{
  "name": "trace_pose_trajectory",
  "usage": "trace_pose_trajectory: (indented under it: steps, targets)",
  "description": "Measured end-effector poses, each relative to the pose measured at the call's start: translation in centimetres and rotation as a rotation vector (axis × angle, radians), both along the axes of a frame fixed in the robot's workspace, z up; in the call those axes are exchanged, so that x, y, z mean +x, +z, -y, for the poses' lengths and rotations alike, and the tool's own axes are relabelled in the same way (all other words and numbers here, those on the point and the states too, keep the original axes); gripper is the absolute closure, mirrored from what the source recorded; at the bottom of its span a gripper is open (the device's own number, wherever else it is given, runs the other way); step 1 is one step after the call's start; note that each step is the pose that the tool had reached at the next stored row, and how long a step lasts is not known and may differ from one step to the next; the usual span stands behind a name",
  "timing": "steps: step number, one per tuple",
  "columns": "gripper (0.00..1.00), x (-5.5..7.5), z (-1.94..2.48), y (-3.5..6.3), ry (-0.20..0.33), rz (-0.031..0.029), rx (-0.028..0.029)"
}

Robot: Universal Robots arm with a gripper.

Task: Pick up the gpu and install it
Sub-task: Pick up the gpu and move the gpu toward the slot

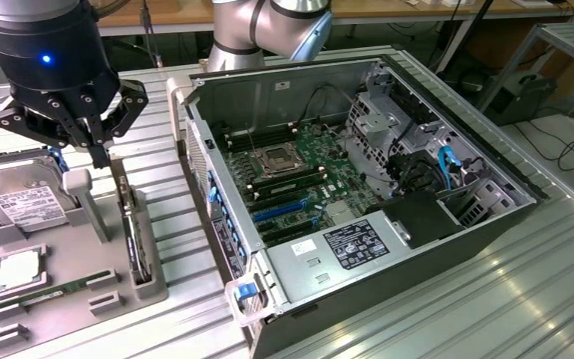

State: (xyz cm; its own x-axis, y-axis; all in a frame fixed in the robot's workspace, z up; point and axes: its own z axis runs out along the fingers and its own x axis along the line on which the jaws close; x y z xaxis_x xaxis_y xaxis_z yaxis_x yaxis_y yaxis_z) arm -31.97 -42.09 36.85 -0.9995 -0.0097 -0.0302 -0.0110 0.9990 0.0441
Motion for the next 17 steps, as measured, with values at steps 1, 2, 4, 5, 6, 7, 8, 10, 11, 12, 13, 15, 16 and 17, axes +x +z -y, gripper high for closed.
trace_pose_trajectory:
  steps: [1, 2, 4, 5, 6, 7, 8, 10, 11, 12, 13, 15, 16, 17]
  targets:
    - [0.89, 0.00, 0.00, 0.00, 0.000, 0.0000, 0.0000]
    - [0.89, 0.00, 0.00, 0.00, 0.000, 0.0001, 0.0000]
    - [0.89, 0.00, 0.00, 0.00, 0.000, 0.0000, 0.0000]
    - [0.89, 0.00, 0.00, 0.00, 0.000, 0.0000, 0.0000]
    - [0.89, 0.00, 0.00, 0.00, 0.000, 0.0000, 0.0000]
    - [0.89, 0.00, 0.00, 0.00, 0.000, 0.0000, 0.0000]
    - [0.89, 0.00, 0.00, 0.00, 0.000, 0.0000, 0.0000]
    - [0.83, 0.00, 0.00, 0.00, 0.000, 0.0000, 0.0000]
    - [0.83, 0.00, 0.00, 0.00, 0.000, 0.0000, 0.0000]
    - [0.76, 0.00, 0.00, 0.00, 0.000, 0.0000, 0.0000]
    - [0.71, 0.00, 0.00, 0.00, 0.000, 0.0000, 0.0000]
    - [0.64, 0.00, 0.00, 0.00, 0.000, 0.0000, 0.0000]
    - [0.58, 0.00, 0.00, 0.00, 0.000, 0.0000, 0.0000]
    - [0.52, 0.00, 0.00, 0.00, 0.000, 0.0000, 0.0000]
